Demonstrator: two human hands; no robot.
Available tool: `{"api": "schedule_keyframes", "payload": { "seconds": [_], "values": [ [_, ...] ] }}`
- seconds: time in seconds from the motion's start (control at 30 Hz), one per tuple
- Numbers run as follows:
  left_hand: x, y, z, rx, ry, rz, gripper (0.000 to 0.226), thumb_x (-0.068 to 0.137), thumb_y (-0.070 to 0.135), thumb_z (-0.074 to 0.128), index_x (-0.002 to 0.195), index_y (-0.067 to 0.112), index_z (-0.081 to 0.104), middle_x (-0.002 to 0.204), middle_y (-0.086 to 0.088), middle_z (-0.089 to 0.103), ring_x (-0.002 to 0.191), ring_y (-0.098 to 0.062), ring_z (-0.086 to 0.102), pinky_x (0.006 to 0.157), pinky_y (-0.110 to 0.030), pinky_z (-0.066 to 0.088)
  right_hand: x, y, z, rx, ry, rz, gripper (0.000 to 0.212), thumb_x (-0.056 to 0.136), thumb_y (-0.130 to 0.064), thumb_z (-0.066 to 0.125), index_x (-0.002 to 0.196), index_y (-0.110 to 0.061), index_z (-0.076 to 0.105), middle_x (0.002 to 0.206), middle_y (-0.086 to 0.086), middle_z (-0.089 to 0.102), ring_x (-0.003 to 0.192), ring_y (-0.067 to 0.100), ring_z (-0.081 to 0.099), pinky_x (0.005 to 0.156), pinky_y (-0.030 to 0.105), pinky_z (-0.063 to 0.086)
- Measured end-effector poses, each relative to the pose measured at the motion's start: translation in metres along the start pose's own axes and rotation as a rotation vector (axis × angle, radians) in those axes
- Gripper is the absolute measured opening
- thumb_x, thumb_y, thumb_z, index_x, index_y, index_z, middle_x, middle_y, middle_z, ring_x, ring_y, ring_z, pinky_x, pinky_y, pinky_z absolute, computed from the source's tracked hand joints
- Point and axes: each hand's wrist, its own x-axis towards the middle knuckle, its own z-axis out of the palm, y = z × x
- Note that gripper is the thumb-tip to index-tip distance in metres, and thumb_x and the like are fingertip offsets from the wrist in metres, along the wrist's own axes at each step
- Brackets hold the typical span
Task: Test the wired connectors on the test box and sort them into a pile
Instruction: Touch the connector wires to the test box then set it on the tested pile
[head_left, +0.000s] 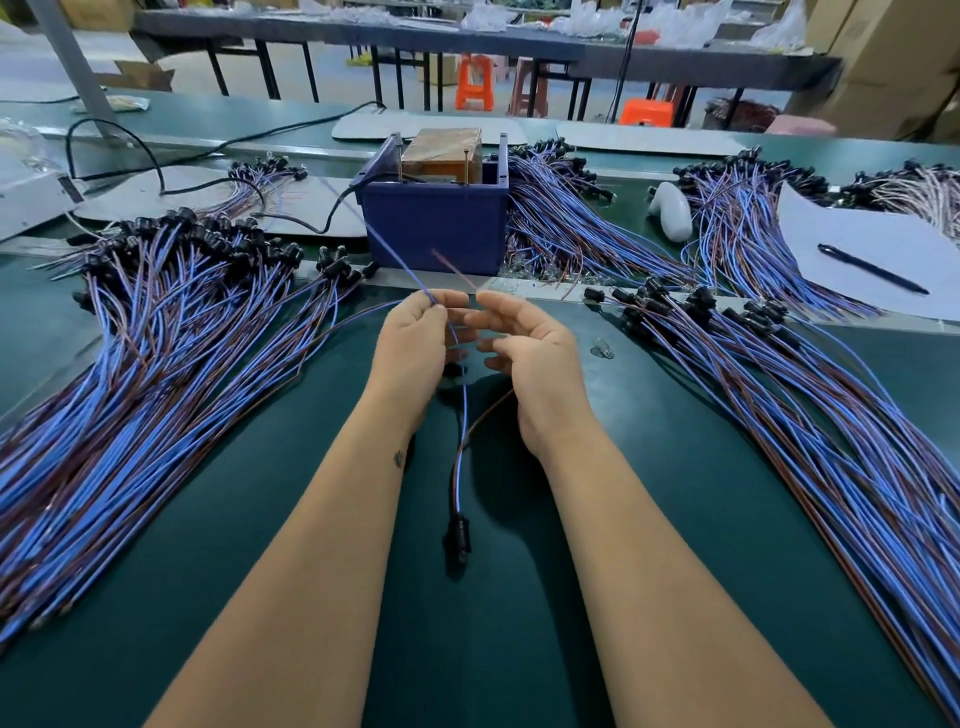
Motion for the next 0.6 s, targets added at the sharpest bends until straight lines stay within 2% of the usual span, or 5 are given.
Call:
{"api": "schedule_keyframes", "payload": {
  "seconds": [0.1,0.2,0.3,0.43,0.6],
  "values": [
    [0.000,-0.006,0.007,0.015,0.110,0.057,0.029,0.102,0.006,0.029,0.092,0.019,0.054,0.069,0.005,0.070,0.066,-0.015,0.067,0.067,-0.035,0.055,0.000,0.000,0.005,0.021,0.047,0.002,0.041,0.089,0.012,0.041,0.108,-0.015,0.066,0.084,-0.003,0.071,0.059,-0.002,0.057,0.060,0.013,0.045],
    [0.001,-0.010,0.009,0.077,0.161,0.106,0.028,0.102,0.010,0.030,0.090,0.023,0.052,0.064,0.005,0.066,0.057,-0.013,0.061,0.060,-0.033,0.051,0.000,0.001,0.010,0.036,0.082,-0.030,0.030,0.095,0.002,0.044,0.102,-0.013,0.069,0.076,-0.005,0.071,0.055,-0.002,0.057,0.053,0.010,0.044],
    [0.007,-0.014,0.009,0.106,0.219,0.112,0.025,0.103,0.012,0.031,0.096,0.021,0.053,0.067,0.003,0.052,0.058,-0.014,0.044,0.063,-0.034,0.039,0.004,0.004,0.011,-0.036,0.116,-0.071,0.036,0.099,0.001,0.039,0.116,-0.018,0.064,0.088,-0.001,0.070,0.062,0.005,0.055,0.059,0.014,0.044],
    [0.009,-0.013,0.009,0.203,0.237,0.116,0.024,0.103,0.017,0.034,0.104,0.018,0.058,0.073,0.006,0.052,0.067,-0.016,0.046,0.067,-0.031,0.038,0.011,0.005,0.012,-0.011,0.174,-0.121,0.041,0.102,-0.001,0.035,0.136,-0.023,0.047,0.094,0.000,0.068,0.066,0.009,0.063,0.065,0.021,0.048],
    [0.007,-0.011,0.011,0.263,0.212,0.120,0.024,0.101,0.016,0.038,0.096,0.020,0.061,0.067,0.008,0.056,0.057,-0.006,0.048,0.058,-0.028,0.038,0.015,0.009,0.019,0.037,0.252,-0.100,0.021,0.102,0.000,0.035,0.106,-0.008,0.053,0.083,0.006,0.065,0.067,0.012,0.069,0.063,0.024,0.054]
  ]
}}
